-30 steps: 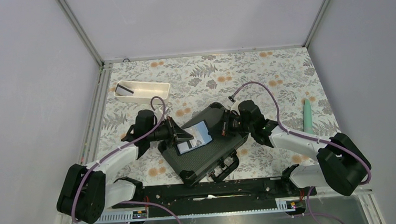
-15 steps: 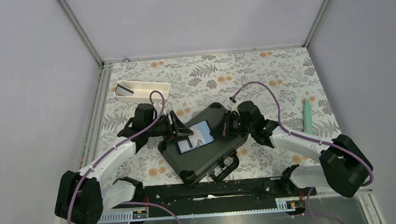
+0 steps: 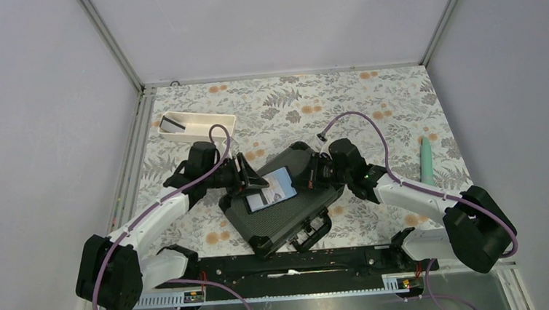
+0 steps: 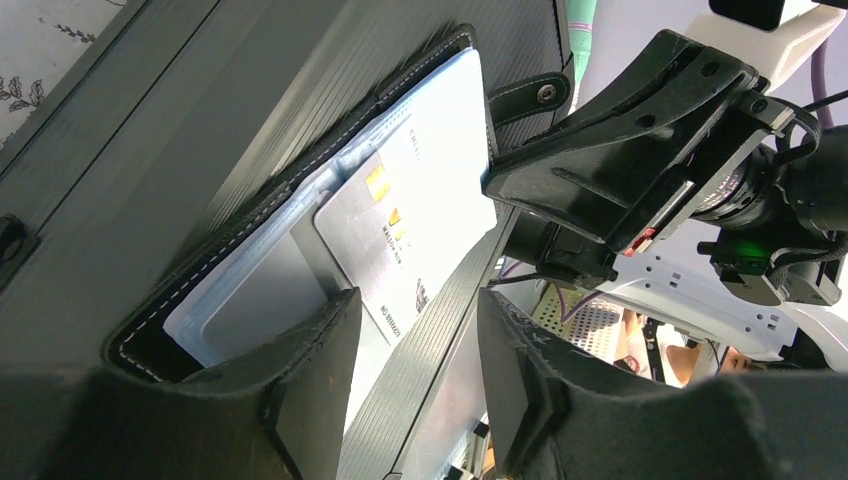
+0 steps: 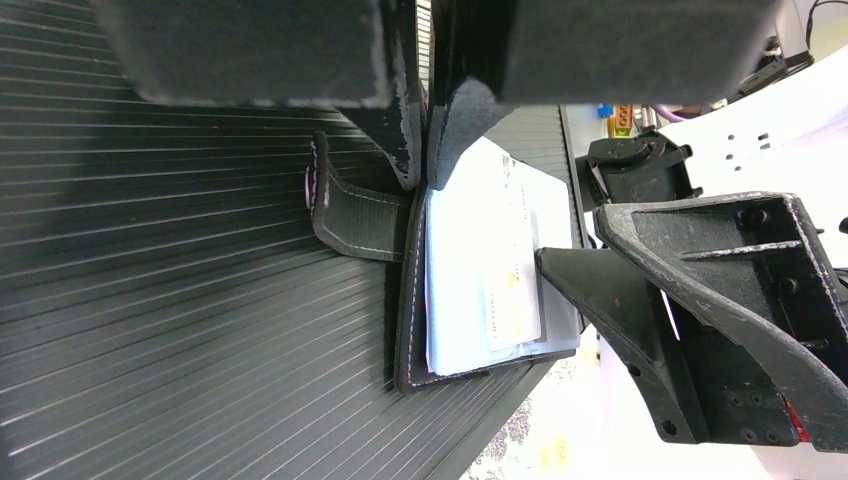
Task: Put the credit cards into the card holder
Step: Insert the credit card into the card holder.
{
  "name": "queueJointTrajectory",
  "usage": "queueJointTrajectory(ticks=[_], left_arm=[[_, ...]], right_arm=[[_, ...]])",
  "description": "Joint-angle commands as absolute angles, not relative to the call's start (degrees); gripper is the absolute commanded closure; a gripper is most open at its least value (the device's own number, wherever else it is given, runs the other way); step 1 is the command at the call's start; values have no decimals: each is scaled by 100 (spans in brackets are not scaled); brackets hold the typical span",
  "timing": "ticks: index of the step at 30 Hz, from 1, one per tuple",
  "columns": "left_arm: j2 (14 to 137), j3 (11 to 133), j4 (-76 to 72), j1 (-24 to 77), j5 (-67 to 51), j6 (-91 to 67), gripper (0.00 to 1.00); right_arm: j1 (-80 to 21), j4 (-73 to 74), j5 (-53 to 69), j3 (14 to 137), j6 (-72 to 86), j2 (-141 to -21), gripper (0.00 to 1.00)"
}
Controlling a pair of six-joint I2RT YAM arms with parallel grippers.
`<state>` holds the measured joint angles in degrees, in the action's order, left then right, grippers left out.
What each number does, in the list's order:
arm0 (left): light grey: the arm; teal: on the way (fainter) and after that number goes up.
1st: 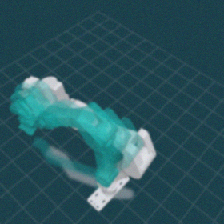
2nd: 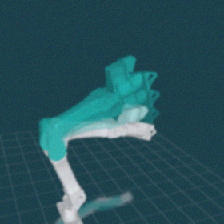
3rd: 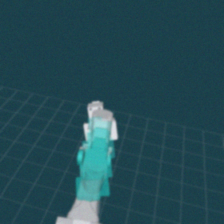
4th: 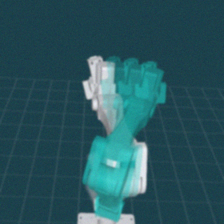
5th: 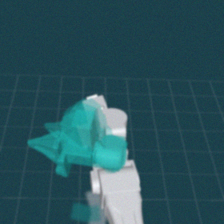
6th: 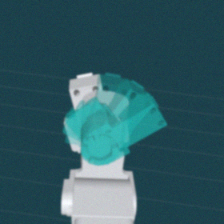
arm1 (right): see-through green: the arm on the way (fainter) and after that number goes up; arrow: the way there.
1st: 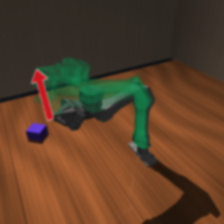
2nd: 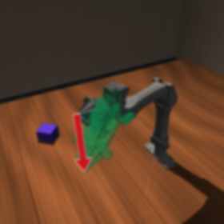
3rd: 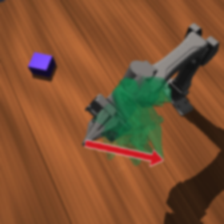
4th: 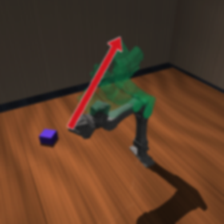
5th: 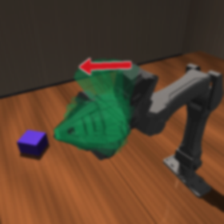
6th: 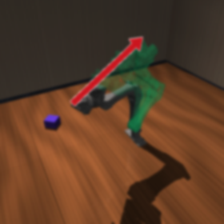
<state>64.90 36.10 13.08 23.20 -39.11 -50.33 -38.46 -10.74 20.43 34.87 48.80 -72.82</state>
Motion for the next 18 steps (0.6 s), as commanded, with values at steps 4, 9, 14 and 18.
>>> queueJointTrajectory(ticks=[4,9,14,18], left_arm=[[6771,3702,1577,2503,-3438,-4837,51],[6902,3610,1247,2654,-3381,-5017,51],[7007,3572,948,2793,-3305,-5182,52],[7066,3546,700,2926,-3269,-5336,53]], right_arm=[[-3840,-976,1793,3690,4720,-7306,100],[-3835,-1000,1815,3686,4729,-7319,100],[-3837,-1011,1819,3663,4744,-7329,100],[-3843,-1012,1819,3654,4747,-7335,100]])
